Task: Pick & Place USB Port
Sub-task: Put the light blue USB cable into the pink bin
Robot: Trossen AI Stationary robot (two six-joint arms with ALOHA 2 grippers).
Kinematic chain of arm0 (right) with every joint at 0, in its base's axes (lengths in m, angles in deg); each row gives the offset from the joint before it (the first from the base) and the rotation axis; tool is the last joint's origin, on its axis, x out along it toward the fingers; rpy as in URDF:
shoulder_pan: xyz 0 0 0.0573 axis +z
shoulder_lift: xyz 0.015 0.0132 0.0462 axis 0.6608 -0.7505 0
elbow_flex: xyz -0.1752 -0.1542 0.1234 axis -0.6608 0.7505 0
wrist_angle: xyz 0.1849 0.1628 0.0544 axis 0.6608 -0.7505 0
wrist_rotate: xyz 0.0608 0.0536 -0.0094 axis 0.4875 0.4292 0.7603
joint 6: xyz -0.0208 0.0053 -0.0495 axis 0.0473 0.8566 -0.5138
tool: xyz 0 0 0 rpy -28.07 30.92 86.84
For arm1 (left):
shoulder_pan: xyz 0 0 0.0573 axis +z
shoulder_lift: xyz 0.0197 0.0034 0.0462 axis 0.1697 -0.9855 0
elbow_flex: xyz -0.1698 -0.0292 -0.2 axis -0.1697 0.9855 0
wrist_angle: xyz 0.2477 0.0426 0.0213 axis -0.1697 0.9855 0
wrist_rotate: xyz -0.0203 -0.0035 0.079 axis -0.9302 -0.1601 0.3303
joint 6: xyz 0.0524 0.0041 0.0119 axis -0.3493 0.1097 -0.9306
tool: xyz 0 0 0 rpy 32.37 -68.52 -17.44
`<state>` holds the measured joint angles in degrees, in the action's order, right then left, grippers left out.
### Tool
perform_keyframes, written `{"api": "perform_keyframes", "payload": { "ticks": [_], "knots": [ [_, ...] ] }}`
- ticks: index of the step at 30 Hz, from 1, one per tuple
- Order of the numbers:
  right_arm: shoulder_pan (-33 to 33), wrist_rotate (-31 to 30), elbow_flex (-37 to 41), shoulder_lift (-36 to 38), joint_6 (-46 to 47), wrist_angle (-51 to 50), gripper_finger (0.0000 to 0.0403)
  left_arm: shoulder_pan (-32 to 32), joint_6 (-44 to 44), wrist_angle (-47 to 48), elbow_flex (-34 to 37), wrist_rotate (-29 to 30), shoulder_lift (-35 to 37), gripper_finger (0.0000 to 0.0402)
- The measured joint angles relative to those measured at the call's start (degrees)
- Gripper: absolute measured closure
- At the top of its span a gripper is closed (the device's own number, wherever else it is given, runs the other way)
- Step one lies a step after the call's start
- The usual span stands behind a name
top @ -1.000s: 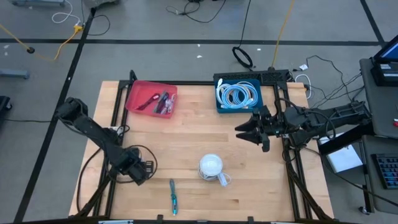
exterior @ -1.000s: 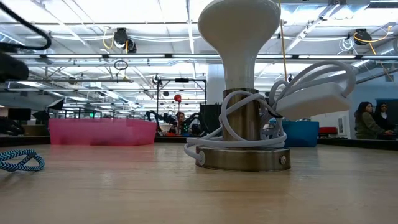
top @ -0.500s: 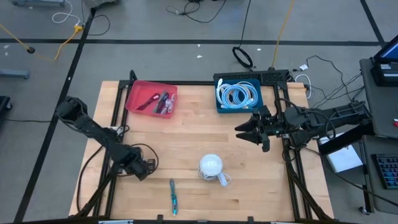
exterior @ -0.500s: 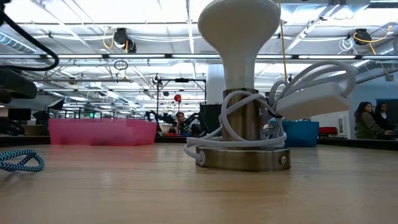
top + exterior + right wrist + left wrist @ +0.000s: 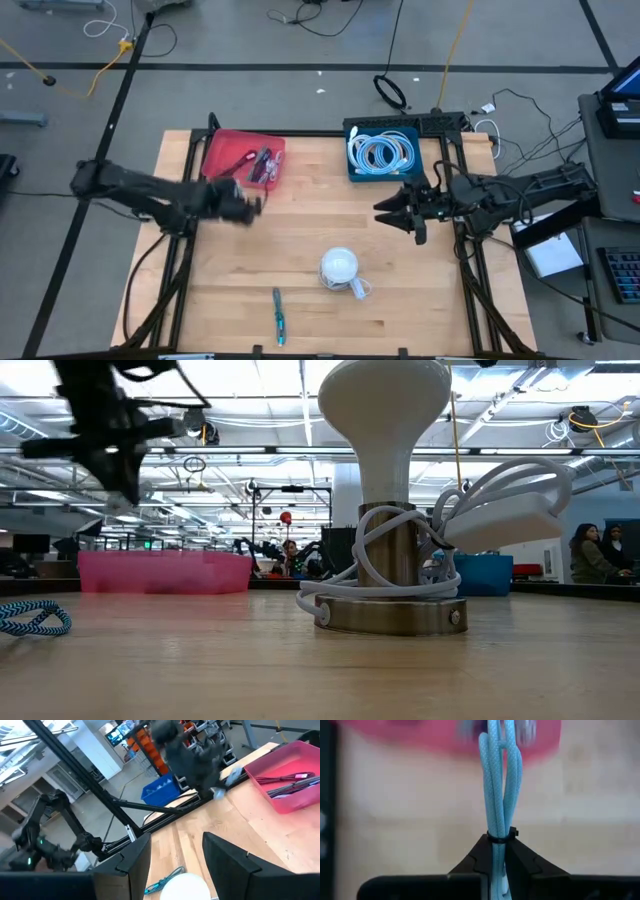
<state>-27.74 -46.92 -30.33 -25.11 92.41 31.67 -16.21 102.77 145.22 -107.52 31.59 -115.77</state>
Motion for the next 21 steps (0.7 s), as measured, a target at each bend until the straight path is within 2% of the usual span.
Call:
{"api": "perform_keyframes", "payload": {
  "ticks": [4, 8, 11, 16, 21],
  "knots": [
    [0.0, -1.4, 0.0, -1.2, 0.4, 0.0, 0.0232, 19.0, -20.2, 0.5, -2.1, 1.0, 4.7, 0.0375],
    [0.0, -1.9, 0.0, -2.4, 1.4, 0.7, 0.0232, 37.5, -39.6, -2.5, -2.2, -4.9, 5.1, 0.0375],
    [0.0, -2.8, 0.0, -3.3, 1.6, 1.3, 0.0232, 47.4, -50.6, -7.6, -2.2, -9.3, 3.4, 0.0375],
    [0.0, -3.0, 0.0, -4.6, 2.0, 4.3, 0.0232, 57.5, -61.9, -12.5, -2.2, -15.6, -2.0, 0.0375],
    [0.0, -3.2, 0.0, -5.5, 2.9, 6.0, 0.0232, 60.4, -69.7, -11.9, -2.2, -16.3, -9.5, 0.0375]
  ]
}}
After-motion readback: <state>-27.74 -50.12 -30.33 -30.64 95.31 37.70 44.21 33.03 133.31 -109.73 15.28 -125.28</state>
